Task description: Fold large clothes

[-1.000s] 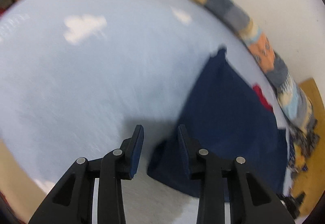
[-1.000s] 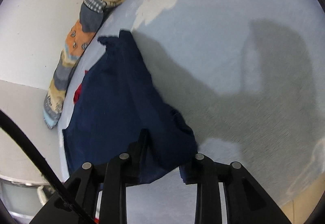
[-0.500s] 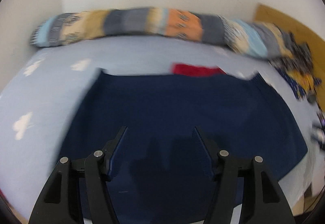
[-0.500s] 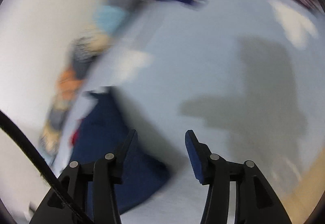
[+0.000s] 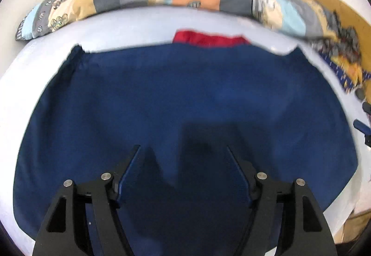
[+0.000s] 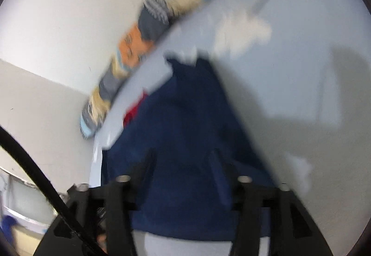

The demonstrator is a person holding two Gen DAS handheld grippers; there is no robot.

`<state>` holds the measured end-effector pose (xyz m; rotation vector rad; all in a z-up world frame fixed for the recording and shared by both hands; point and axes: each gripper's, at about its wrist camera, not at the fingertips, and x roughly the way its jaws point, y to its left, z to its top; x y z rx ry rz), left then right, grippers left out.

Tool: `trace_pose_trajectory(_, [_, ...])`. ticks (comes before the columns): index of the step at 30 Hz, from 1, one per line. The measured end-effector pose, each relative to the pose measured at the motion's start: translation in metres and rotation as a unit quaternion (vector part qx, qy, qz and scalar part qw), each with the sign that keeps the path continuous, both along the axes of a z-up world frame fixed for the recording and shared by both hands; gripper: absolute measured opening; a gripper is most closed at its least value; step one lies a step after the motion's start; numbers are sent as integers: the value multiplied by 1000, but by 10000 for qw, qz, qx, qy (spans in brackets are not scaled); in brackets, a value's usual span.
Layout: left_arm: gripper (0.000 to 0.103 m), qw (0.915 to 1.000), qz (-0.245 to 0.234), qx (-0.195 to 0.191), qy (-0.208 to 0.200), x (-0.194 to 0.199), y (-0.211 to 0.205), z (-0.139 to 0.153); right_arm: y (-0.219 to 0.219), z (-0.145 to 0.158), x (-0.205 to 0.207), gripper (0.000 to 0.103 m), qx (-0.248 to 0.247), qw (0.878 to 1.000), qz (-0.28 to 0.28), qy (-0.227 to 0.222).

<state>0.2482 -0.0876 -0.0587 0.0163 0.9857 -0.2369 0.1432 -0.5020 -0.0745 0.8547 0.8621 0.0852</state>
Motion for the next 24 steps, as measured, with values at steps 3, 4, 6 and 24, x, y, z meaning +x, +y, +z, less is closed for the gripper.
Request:
trace_pose_trajectory(3, [71, 9999, -14, -41, -116, -3, -1, 7, -20, 3, -4, 78, -484, 9987, -124, 87])
trace_pose_trajectory(4, [71, 9999, -28, -56, -93, -2, -1, 7, -25, -3, -2, 78, -499, 9985, 3, 220])
trace_pose_trajectory(6, [71, 9999, -96, -99, -20, -2, -3, 5, -30, -20, -5, 78, -335, 9983, 231, 427])
trace_pose_trajectory(24, [71, 9998, -209, 64, 2, -1, -11, 0, 18, -63, 53, 37, -443, 9759, 2060, 562])
